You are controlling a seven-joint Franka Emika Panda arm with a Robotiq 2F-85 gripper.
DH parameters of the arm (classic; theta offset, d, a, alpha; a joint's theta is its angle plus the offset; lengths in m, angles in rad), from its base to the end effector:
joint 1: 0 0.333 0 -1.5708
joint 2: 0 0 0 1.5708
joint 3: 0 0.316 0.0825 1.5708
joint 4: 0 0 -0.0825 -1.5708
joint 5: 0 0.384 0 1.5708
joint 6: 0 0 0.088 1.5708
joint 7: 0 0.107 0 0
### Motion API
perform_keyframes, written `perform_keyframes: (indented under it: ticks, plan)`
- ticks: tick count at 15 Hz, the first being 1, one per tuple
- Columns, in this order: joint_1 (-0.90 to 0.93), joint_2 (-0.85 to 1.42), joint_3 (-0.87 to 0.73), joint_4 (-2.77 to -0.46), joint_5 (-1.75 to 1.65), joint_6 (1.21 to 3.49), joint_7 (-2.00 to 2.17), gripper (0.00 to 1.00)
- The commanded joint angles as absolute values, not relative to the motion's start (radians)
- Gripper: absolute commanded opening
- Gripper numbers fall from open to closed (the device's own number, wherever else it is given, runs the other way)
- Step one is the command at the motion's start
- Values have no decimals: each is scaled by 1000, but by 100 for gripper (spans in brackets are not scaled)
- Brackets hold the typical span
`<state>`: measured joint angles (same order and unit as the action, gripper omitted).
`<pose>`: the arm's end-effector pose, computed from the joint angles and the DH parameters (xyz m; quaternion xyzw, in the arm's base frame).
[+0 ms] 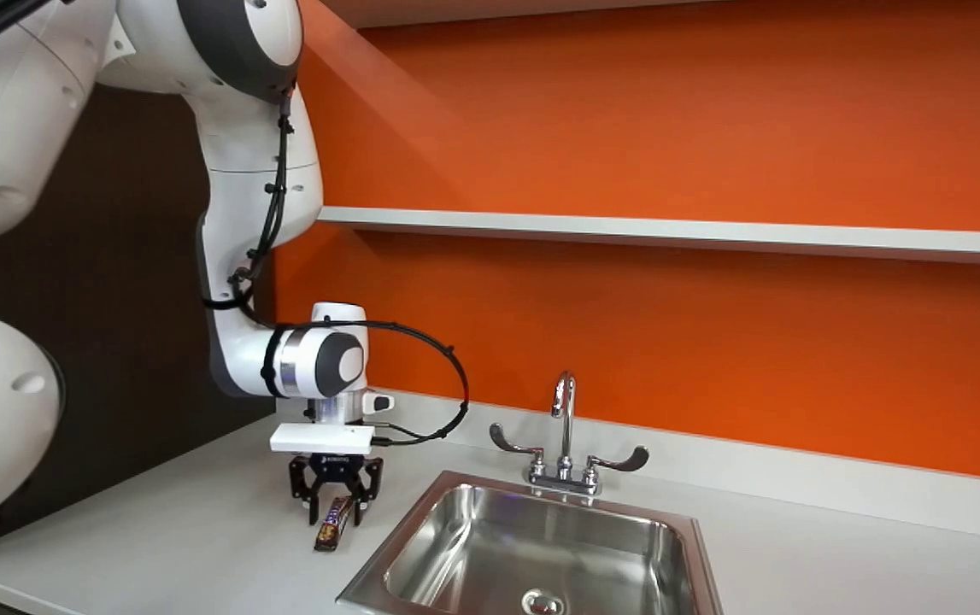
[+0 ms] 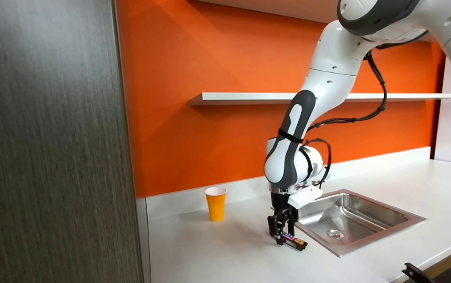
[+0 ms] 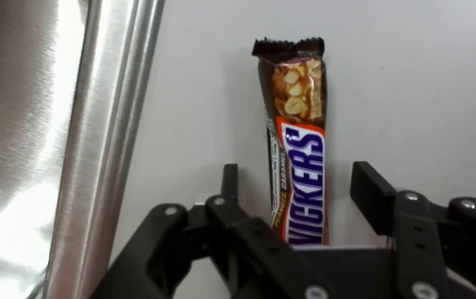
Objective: Put the chocolate bar on the bottom shelf
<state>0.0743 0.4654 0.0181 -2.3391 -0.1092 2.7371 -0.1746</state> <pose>0.4982 0.0511 0.1306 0.9825 0.1824 -0.0340 0.0143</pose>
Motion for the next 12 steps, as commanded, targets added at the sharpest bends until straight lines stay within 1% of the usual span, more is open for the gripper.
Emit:
perform_keyframes:
  ticks: [1, 6, 7, 8, 12]
  plan:
    - [54, 480, 28, -2319, -127, 2734, -186, 42]
    - [52, 481, 36, -2311, -123, 2729, -188, 4]
    - [50, 480, 39, -2311, -120, 2727, -189, 1]
    - [51, 477, 39, -2310, -119, 2723, -187, 5]
    - [54, 438, 38, -2323, -112, 2699, -168, 4]
